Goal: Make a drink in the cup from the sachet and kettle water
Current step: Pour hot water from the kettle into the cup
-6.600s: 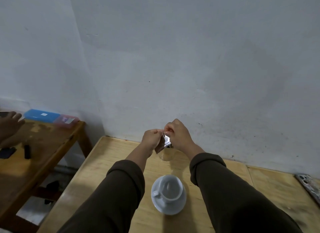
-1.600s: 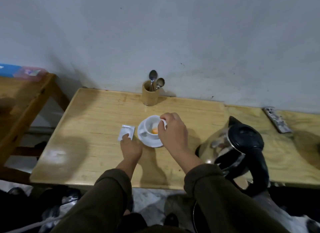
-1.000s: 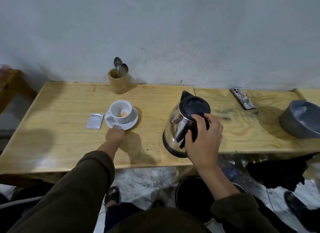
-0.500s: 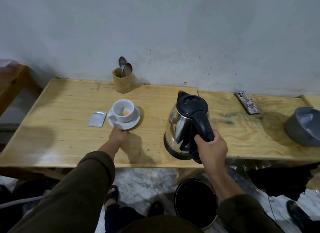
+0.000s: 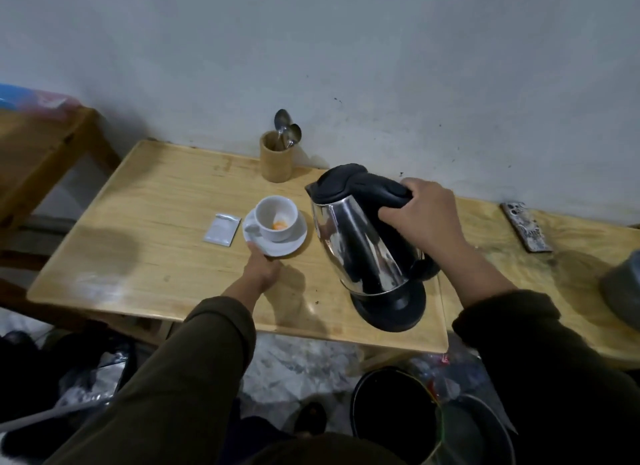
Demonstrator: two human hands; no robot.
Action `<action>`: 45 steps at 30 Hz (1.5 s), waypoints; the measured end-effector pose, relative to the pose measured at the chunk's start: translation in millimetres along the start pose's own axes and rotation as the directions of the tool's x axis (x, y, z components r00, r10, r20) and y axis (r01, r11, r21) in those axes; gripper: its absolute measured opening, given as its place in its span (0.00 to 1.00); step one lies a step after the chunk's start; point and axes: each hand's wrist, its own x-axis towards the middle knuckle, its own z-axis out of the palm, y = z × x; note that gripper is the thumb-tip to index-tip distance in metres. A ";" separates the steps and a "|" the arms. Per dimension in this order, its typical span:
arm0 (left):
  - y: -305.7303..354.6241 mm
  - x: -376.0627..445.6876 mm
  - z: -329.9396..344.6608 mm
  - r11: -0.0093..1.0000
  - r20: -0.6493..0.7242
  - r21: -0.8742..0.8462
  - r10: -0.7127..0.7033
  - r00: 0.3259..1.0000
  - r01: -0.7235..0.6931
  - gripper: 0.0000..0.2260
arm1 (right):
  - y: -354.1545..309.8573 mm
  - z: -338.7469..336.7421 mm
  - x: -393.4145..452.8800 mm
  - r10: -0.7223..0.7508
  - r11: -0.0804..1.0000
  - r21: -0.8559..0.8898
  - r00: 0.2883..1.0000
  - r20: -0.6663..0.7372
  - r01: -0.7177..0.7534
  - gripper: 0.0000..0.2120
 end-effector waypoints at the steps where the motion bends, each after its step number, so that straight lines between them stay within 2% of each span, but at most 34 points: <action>1: -0.8 0.4 0.0 1.000 -0.002 0.005 0.004 1.000 -0.004 0.42 | -6.4 1.5 6.4 -0.026 0.999 -0.026 0.999 0.025 0.027 0.07; 7: -6.6 6.4 -3.7 1.000 0.036 0.011 0.006 0.999 -0.006 0.44 | -37.5 13.3 35.0 -0.096 0.974 -0.185 0.980 0.173 0.128 0.09; 18: -8.6 7.0 -2.5 1.000 0.023 0.016 -0.004 1.000 0.003 0.40 | -73.5 30.9 53.9 -0.043 0.932 -0.330 0.947 0.317 0.153 0.13; 23: -8.4 7.2 -2.6 0.999 0.030 0.033 -0.007 1.000 0.006 0.39 | -81.5 33.1 58.7 -0.022 0.925 -0.351 0.942 0.335 0.146 0.13; 27: -8.3 7.3 -2.8 0.999 0.034 0.040 -0.010 0.999 0.009 0.39 | -86.0 32.9 60.3 -0.018 0.917 -0.369 0.941 0.339 0.150 0.08; 45: -6.8 6.1 -2.9 0.998 0.040 0.051 -0.032 0.999 0.030 0.39 | -92.1 28.9 56.2 0.004 0.893 -0.424 0.942 0.337 0.149 0.10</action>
